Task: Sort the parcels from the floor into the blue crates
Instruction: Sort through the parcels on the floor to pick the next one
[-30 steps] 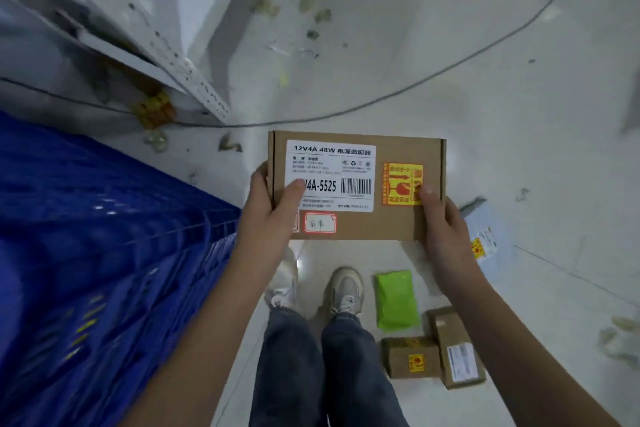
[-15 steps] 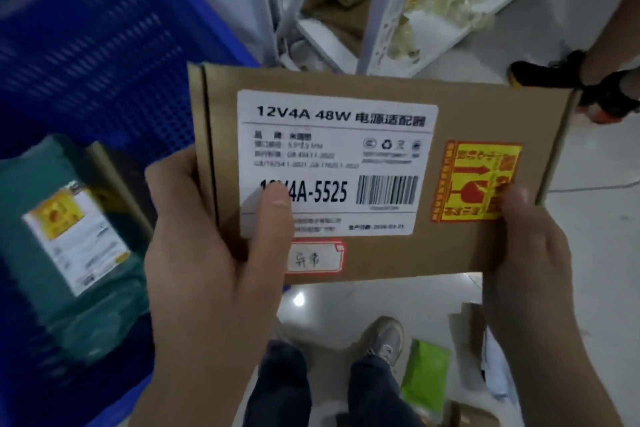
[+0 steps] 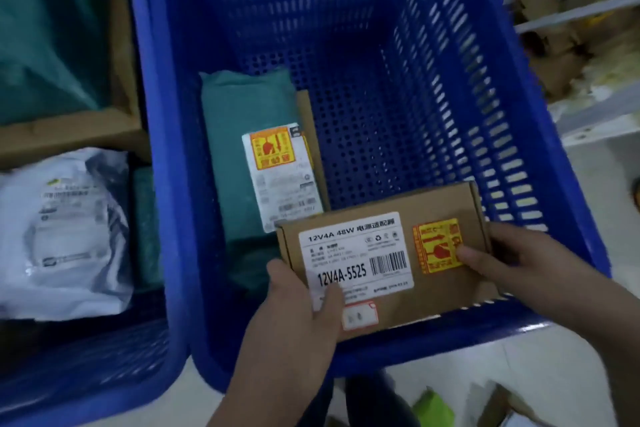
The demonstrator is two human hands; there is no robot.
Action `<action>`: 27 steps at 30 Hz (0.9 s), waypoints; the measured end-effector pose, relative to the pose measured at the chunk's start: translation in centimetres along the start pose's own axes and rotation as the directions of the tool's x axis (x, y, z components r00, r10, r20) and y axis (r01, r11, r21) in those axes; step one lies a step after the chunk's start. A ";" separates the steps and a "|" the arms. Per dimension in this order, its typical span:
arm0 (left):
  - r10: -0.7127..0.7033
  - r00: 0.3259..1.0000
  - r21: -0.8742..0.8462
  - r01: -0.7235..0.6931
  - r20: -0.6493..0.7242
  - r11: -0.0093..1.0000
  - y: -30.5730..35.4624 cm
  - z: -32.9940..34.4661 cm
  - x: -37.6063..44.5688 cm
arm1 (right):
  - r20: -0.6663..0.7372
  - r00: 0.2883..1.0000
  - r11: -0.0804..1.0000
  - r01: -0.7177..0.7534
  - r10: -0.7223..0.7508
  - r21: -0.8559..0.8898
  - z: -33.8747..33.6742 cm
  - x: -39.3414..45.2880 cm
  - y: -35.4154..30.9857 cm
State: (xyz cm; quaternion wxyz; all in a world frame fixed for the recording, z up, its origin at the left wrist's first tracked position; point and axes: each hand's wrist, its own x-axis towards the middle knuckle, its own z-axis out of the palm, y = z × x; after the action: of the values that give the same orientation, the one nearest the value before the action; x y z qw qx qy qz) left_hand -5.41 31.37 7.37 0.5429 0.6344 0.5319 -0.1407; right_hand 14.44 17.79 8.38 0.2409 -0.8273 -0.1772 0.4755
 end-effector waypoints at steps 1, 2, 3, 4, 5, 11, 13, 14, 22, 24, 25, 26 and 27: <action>-0.033 0.999 0.003 0.033 0.027 0.999 -0.5 0.1 0.6 | 0.027 0.999 0.997 -0.017 0.019 -0.075 0.3 0.9 0.2; -0.051 0.998 0.017 0.051 0.041 0.999 -1.0 0.3 1.1 | 0.043 0.999 0.989 -0.025 0.032 -0.149 0.6 1.8 0.5; -0.051 0.998 0.048 0.050 0.038 0.998 -1.4 0.5 1.5 | 0.052 0.998 0.976 -0.028 0.040 -0.215 0.9 2.6 0.7; -0.044 0.998 0.109 0.040 0.034 0.993 -1.5 0.5 1.8 | 0.064 0.997 0.962 -0.030 0.049 -0.272 1.1 3.4 0.9; -0.039 0.999 0.182 0.032 0.035 0.983 -1.6 0.6 2.0 | 0.077 0.995 0.950 -0.035 0.061 -0.310 1.3 4.1 1.0; -0.175 0.963 0.187 0.137 0.207 0.973 -2.2 1.0 3.3 | 0.205 0.950 0.937 -0.164 0.234 -0.310 2.2 6.9 1.4; -0.218 0.947 0.191 0.175 0.235 0.966 -2.8 1.2 4.3 | 0.265 0.927 0.932 -0.174 0.264 -0.317 2.4 7.5 1.6; -0.256 0.937 0.179 0.216 0.239 0.960 -3.0 1.3 5.0 | 0.299 0.915 0.932 -0.173 0.272 -0.319 2.6 7.8 1.7; -0.479 0.847 0.090 0.472 0.228 0.877 -4.3 3.2 10.0 | 0.382 0.831 0.897 -0.276 0.403 -0.346 3.9 11.2 2.4; -0.507 0.835 0.107 0.496 0.214 0.862 -4.9 3.6 10.8 | 0.403 0.815 0.892 -0.280 0.416 -0.355 4.5 12.1 2.5; -0.502 0.837 0.107 0.490 0.219 0.865 -5.1 3.8 11.2 | 0.401 0.812 0.886 -0.279 0.424 -0.371 4.8 12.6 2.5; -0.485 0.847 0.088 0.478 0.217 0.874 -5.2 3.9 11.7 | 0.394 0.810 0.877 -0.280 0.434 -0.390 5.1 13.2 2.5; -0.465 0.860 0.069 0.461 0.210 0.885 -5.2 4.0 12.2 | 0.383 0.808 0.868 -0.289 0.448 -0.403 5.5 13.7 2.6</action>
State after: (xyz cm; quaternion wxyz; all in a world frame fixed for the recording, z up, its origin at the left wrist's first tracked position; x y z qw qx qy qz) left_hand -3.30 33.62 -6.08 0.5436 0.4730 0.6037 -0.3409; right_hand 16.49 24.10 -5.07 -0.0470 -0.7354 -0.1393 0.6614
